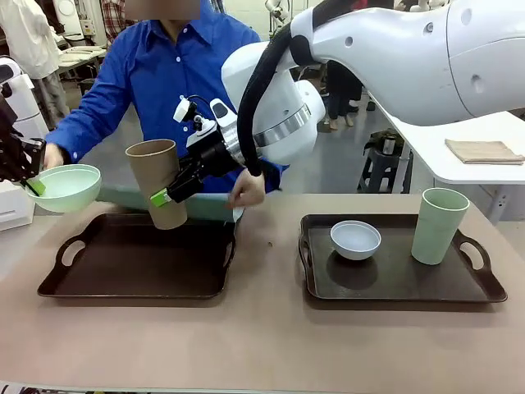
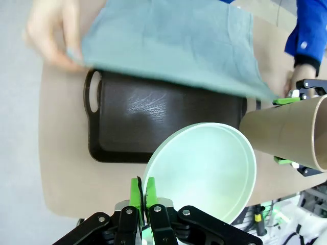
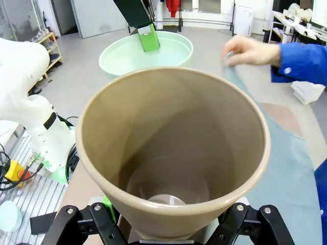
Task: Set up a tray with a mat and arrange the tableware.
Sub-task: Place the Picnic Bowl and Reusable plastic cup back onto the Handle tray in front of the human's position.
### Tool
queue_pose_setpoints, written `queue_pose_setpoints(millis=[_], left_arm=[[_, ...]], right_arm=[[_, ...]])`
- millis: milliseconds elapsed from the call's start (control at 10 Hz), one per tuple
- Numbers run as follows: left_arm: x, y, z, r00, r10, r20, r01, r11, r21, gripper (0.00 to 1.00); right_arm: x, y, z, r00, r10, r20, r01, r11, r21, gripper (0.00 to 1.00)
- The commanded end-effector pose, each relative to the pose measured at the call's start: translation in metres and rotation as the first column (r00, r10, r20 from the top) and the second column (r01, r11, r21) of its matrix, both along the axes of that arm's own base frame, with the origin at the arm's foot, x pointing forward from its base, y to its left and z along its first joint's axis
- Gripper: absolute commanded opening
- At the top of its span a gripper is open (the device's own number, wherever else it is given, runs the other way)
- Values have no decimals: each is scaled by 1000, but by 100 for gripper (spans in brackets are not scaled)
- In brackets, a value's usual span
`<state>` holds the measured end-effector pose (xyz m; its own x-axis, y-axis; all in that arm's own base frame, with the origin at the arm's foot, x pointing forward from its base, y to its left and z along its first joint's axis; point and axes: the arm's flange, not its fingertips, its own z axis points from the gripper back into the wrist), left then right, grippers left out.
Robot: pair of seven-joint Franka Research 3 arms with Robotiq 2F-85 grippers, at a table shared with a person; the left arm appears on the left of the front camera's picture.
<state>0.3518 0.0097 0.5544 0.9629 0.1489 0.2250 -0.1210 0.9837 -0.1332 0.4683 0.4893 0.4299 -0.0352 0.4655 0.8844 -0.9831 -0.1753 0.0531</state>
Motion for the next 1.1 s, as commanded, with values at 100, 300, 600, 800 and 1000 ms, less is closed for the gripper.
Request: queue_pose_setpoints(millis=[100,300,600,800,1000], left_arm=[[1,0,1,1000,1,9,-1,1000,1,0],[1,0,1,1000,1,9,-1,1000,1,0],[1,0,1,1000,1,9,-1,1000,1,0],[1,0,1,1000,1,9,-1,1000,1,0],[1,0,1,1000,1,9,-1,1000,1,0]], right_arm=[[0,0,1,1000,1,-11,-1,1000,21,76],[0,0,1,1000,1,-11,-1,1000,21,76],[0,0,1,1000,1,-11,-1,1000,21,76],[0,0,1,1000,1,-11,-1,1000,21,76],[0,0,1,1000,1,-11,-1,1000,21,76]])
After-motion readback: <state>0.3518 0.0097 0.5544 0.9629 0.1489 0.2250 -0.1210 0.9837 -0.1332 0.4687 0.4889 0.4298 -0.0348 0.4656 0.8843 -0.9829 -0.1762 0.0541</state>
